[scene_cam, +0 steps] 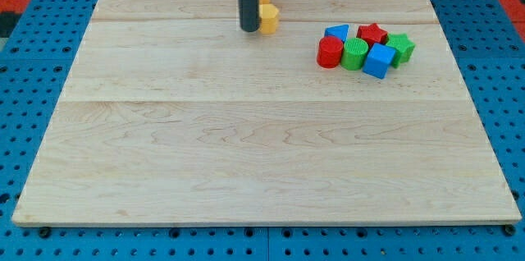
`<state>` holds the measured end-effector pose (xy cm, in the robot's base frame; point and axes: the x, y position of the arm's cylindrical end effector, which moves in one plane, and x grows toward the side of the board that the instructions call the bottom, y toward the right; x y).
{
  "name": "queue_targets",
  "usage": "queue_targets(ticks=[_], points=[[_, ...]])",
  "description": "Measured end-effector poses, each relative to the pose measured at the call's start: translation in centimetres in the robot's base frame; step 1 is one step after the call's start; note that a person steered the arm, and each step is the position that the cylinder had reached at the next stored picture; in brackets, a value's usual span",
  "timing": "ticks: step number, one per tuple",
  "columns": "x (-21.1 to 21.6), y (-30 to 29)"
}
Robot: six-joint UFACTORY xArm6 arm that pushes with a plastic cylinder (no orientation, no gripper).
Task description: Push the red star along with the red circle to the center of the board
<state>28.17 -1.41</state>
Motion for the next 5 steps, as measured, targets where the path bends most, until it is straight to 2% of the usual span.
queue_targets(ticks=[1, 2, 3, 4, 5], points=[[0.5, -1.9], [3.6, -2.8], [3.7, 0.5], [2.8, 6.8], [-1.1, 11.1]])
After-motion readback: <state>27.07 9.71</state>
